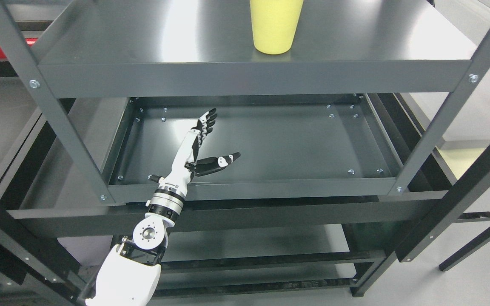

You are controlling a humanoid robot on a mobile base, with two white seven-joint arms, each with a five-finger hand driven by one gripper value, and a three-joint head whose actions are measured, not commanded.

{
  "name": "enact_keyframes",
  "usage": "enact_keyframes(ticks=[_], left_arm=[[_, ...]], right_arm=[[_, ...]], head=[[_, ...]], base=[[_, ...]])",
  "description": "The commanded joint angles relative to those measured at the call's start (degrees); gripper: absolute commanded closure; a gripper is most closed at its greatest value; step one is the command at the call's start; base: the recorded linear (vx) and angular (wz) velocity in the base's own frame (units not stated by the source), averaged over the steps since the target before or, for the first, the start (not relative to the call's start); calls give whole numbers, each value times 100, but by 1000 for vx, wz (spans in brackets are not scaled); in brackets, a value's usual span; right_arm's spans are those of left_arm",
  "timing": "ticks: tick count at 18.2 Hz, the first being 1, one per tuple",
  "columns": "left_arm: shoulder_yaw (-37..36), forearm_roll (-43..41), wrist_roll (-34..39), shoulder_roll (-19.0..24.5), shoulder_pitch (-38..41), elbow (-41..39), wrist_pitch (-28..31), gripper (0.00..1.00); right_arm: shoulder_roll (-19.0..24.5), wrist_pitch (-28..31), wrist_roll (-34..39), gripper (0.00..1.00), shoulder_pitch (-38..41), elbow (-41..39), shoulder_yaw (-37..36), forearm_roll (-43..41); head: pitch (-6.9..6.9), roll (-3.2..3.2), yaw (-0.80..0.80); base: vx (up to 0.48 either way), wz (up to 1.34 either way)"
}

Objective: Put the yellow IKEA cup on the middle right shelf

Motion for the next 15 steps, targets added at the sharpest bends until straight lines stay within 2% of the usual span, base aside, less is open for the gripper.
enact_keyframes(ticks=[1, 15], left_arm=[[388, -29, 286, -117, 321, -718, 386, 1], [98, -46, 400, -117, 366, -1195, 413, 1]], right_arm=[[-100, 4, -5, 1, 79, 0, 97, -141], [-100, 4, -5, 1, 79, 0, 97, -141]], head=[[0, 0, 0], [0, 0, 0]], base=[[12, -109], [3, -5]])
